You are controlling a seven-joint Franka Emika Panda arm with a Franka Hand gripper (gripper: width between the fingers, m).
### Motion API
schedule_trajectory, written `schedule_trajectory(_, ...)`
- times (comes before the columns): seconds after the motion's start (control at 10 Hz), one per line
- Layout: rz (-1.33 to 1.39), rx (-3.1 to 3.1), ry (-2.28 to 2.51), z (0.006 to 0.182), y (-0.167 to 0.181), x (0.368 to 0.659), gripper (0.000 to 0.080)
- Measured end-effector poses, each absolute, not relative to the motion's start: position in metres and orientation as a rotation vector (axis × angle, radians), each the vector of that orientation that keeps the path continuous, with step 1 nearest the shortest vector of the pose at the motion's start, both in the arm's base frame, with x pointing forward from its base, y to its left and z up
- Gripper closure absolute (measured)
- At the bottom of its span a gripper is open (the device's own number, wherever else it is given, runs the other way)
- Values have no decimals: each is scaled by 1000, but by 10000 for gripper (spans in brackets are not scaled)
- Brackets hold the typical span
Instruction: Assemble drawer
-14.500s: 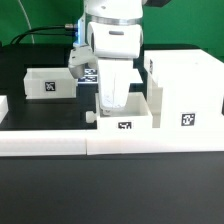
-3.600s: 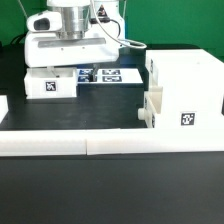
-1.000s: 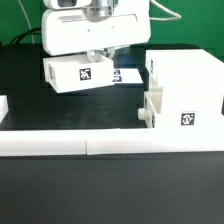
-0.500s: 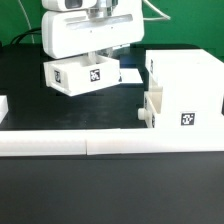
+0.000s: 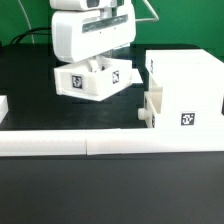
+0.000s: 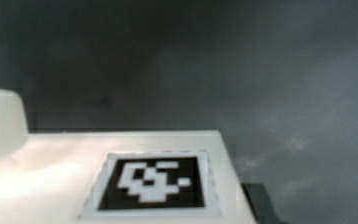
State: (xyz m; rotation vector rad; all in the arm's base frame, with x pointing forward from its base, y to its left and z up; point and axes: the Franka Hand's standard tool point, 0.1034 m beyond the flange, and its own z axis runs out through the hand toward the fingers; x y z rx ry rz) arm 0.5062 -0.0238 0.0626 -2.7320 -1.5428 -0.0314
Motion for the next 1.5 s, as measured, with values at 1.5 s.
schedule_trajectory(1.5,52,-2187,-2268,55,-35,525,757)
